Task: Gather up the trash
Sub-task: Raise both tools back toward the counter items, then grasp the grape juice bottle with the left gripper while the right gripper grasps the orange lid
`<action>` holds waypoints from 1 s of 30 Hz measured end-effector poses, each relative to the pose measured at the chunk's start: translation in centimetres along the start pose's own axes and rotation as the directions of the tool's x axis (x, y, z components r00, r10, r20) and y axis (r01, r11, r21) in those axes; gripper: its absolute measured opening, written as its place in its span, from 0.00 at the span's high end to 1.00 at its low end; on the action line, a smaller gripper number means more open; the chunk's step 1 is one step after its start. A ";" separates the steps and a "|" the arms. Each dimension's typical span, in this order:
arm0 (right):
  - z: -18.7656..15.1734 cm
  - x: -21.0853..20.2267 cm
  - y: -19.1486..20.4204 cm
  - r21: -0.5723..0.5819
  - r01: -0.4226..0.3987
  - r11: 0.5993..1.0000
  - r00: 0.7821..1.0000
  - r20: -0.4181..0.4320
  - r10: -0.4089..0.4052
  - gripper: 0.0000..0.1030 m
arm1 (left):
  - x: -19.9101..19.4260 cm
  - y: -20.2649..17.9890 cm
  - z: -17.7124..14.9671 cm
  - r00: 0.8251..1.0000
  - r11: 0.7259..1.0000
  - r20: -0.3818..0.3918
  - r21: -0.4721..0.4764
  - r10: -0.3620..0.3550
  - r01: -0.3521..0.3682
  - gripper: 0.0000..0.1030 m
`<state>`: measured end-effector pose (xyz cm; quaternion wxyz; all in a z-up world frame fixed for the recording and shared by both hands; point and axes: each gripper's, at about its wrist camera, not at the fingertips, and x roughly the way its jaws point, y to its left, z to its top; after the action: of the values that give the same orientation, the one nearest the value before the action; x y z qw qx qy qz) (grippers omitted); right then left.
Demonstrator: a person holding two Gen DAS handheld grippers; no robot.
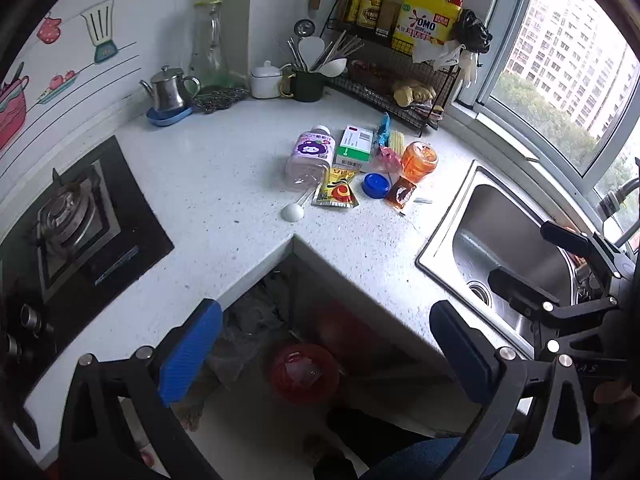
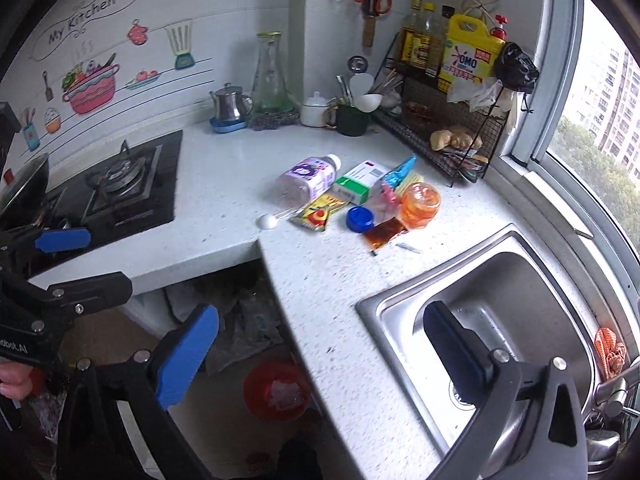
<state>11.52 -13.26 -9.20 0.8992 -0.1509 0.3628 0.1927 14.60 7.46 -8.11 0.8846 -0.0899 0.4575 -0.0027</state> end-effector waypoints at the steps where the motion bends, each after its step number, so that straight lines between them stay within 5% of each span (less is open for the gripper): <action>1: 0.4 0.5 -0.6 0.007 0.002 1.000 1.000 -0.001 -0.002 0.01 | 0.9 -0.1 1.2 1.000 1.000 -0.014 -0.003 -0.003 0.003 0.00; 15: 7.3 8.6 -8.4 0.095 -0.003 0.995 0.999 -0.049 0.008 0.01 | 11.3 -0.3 13.1 0.995 1.000 -0.102 0.020 0.008 -0.006 0.00; 30: 9.1 16.4 -11.5 0.075 0.014 0.997 0.990 -0.141 -0.003 0.01 | 24.1 1.4 17.4 0.958 0.995 -0.280 0.092 0.062 -0.038 0.02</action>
<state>33.03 -15.74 -13.11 0.8772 -0.1315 0.4317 0.1638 42.62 9.45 -18.01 0.8131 -0.0387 0.5807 -0.0128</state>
